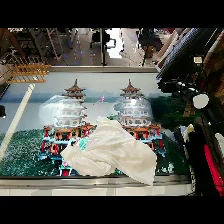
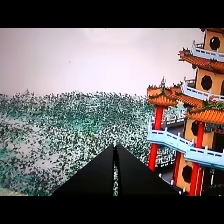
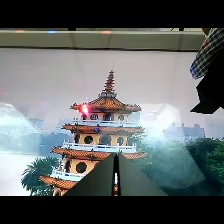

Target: Fold the clothes and pants, and hang the long-sleeved shirts on hangers.

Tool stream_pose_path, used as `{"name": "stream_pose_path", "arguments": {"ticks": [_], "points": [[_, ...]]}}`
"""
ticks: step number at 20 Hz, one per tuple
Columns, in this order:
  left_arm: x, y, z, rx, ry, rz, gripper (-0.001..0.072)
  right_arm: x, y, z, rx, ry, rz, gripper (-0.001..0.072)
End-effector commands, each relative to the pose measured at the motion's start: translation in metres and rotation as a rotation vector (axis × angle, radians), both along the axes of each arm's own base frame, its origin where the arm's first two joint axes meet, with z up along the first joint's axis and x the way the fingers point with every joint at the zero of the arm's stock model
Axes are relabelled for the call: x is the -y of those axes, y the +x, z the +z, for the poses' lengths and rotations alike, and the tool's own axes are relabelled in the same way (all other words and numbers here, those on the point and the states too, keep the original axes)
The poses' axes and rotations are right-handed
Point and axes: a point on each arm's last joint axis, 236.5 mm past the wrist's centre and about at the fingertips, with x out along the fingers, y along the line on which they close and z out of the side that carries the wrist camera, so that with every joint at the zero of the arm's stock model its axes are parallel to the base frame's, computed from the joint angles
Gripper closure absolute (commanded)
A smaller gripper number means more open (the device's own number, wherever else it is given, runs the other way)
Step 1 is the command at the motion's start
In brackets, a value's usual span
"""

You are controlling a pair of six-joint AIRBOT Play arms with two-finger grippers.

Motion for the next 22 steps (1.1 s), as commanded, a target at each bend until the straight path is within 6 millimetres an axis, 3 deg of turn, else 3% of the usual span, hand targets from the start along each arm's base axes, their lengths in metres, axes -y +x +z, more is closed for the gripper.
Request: {"name": "stream_pose_path", "arguments": {"ticks": [1, 11, 13, 18, 20, 21, 22], "points": [[0.000, 0.000, 0.001, 0.002, 0.001, 0.001, 0.0700, -0.001, 0.000, 0.000, -0.001, 0.001, 0.001, 0.0698], [-0.001, 0.000, 0.001, 0.005, 0.001, 0.001, 0.0700, -0.001, 0.000, 0.000, -0.001, 0.001, 0.001, 0.0698], [-0.002, 0.013, 0.008, 0.061, 0.012, -0.003, 0.0700, 0.000, 0.000, 0.000, -0.001, 0.001, 0.001, 0.0698], [0.030, 0.039, 0.017, 0.175, -0.167, -0.029, 0.0700, -0.001, 0.000, 0.000, -0.001, 0.007, 0.001, 0.0698], [0.051, 0.048, 0.021, 0.210, -0.266, -0.058, 0.0700, -0.008, 0.000, 0.003, -0.002, 0.114, -0.011, 0.0698], [0.060, 0.050, 0.022, 0.218, -0.311, -0.070, 0.0681, -0.014, -0.002, 0.007, -0.005, 0.180, -0.015, 0.0698], [0.068, 0.052, 0.019, 0.213, -0.344, -0.084, 0.0453, -0.016, -0.005, 0.010, -0.007, 0.188, -0.008, 0.0697]]}}
